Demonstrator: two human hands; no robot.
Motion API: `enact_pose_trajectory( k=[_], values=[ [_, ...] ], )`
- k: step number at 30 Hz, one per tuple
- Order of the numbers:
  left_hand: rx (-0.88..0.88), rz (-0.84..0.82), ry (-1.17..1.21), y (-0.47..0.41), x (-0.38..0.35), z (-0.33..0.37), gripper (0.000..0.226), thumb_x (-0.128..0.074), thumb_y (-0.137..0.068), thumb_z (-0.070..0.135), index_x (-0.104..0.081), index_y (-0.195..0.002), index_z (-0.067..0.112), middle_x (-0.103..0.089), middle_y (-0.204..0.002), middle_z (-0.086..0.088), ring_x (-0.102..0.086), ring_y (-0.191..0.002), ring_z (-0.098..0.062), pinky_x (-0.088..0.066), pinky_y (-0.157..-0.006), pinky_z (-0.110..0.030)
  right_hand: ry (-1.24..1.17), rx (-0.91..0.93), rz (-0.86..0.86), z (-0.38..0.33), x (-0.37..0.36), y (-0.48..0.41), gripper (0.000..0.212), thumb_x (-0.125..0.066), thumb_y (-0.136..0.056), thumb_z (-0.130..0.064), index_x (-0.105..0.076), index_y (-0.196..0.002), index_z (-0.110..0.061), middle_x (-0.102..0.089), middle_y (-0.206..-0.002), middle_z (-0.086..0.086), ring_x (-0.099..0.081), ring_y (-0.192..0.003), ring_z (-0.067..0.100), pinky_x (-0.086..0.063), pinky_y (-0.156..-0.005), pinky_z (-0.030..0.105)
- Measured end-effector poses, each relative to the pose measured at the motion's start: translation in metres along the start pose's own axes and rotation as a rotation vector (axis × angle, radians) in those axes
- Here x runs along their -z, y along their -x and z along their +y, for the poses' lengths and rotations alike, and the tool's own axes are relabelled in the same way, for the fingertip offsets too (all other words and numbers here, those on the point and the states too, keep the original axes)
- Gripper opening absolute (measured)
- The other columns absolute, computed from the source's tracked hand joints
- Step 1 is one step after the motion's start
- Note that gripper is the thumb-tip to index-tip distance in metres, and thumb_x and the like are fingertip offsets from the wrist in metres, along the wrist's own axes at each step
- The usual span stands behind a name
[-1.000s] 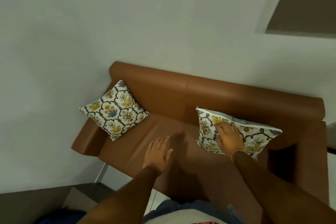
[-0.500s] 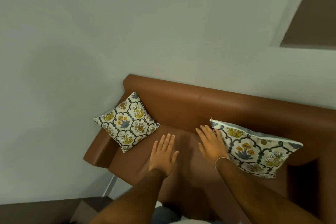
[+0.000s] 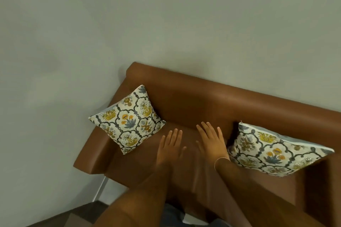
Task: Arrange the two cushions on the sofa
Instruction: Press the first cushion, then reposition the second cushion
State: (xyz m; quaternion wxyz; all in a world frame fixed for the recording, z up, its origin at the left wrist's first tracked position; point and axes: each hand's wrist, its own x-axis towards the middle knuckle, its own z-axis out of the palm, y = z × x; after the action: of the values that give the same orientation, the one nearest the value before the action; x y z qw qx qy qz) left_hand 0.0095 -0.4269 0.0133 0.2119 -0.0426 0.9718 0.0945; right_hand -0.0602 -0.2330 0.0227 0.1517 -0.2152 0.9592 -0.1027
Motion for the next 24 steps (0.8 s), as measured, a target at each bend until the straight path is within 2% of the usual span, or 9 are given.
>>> enact_pose_trajectory(
  k=[4, 10, 15, 18, 21, 24],
  values=[
    [-0.013, -0.006, 0.062, -0.014, 0.002, -0.047, 0.069, -0.024, -0.113, 0.052, -0.001, -0.171, 0.022, 0.000, -0.181, -0.002, 0.002, -0.169, -0.020, -0.001, -0.137, -0.045, -0.044, -0.077, 0.003, -0.038, -0.010, -0.020, 0.063, -0.042, -0.106, -0.042, -0.018, -0.162, -0.025, -0.013, -0.172, 0.000, -0.001, -0.161, 0.020, -0.006, -0.130, 0.054],
    [0.089, 0.036, 0.108, -0.038, 0.015, -0.117, 0.071, -0.025, -0.113, 0.052, -0.001, -0.171, 0.020, -0.001, -0.181, -0.003, 0.001, -0.169, -0.020, -0.003, -0.138, -0.048, -0.017, -0.100, -0.034, -0.072, -0.038, -0.047, 0.067, -0.050, -0.103, -0.042, -0.024, -0.161, -0.022, -0.019, -0.172, 0.003, -0.010, -0.160, 0.022, -0.011, -0.129, 0.056],
    [0.092, 0.075, 0.089, -0.077, 0.028, -0.145, 0.073, -0.030, -0.112, 0.051, -0.003, -0.171, 0.019, -0.007, -0.181, -0.005, -0.005, -0.168, -0.022, -0.003, -0.138, -0.049, -0.008, -0.143, -0.061, -0.080, -0.055, -0.064, 0.067, -0.047, -0.104, -0.045, -0.019, -0.162, -0.025, -0.016, -0.172, 0.000, -0.007, -0.160, 0.021, -0.010, -0.129, 0.055],
    [0.126, 0.074, 0.080, -0.103, 0.034, -0.163, 0.076, -0.031, -0.112, 0.053, -0.001, -0.171, 0.016, -0.005, -0.181, -0.008, -0.001, -0.168, -0.025, -0.003, -0.137, -0.052, -0.038, -0.161, -0.079, -0.082, -0.062, -0.069, 0.067, -0.044, -0.105, -0.045, -0.015, -0.163, -0.026, -0.012, -0.173, -0.002, -0.002, -0.161, 0.019, -0.006, -0.130, 0.054],
    [0.218, 0.079, 0.036, -0.125, 0.042, -0.201, 0.087, -0.041, -0.108, 0.057, -0.002, -0.170, 0.010, -0.005, -0.180, -0.013, -0.005, -0.168, -0.032, -0.008, -0.136, -0.055, -0.037, -0.173, -0.061, -0.080, -0.063, -0.076, 0.067, -0.043, -0.106, -0.045, -0.014, -0.163, -0.026, -0.011, -0.173, -0.002, -0.001, -0.161, 0.018, -0.006, -0.130, 0.054],
    [0.374, 0.057, 0.036, -0.140, 0.045, -0.254, 0.112, -0.064, -0.095, 0.065, -0.004, -0.169, 0.006, -0.006, -0.178, -0.021, -0.007, -0.166, -0.038, -0.014, -0.134, -0.060, -0.052, -0.208, -0.037, -0.073, -0.065, -0.080, 0.068, -0.043, -0.105, -0.047, -0.014, -0.163, -0.027, -0.011, -0.173, -0.003, -0.001, -0.160, 0.018, -0.007, -0.130, 0.054]
  ],
)
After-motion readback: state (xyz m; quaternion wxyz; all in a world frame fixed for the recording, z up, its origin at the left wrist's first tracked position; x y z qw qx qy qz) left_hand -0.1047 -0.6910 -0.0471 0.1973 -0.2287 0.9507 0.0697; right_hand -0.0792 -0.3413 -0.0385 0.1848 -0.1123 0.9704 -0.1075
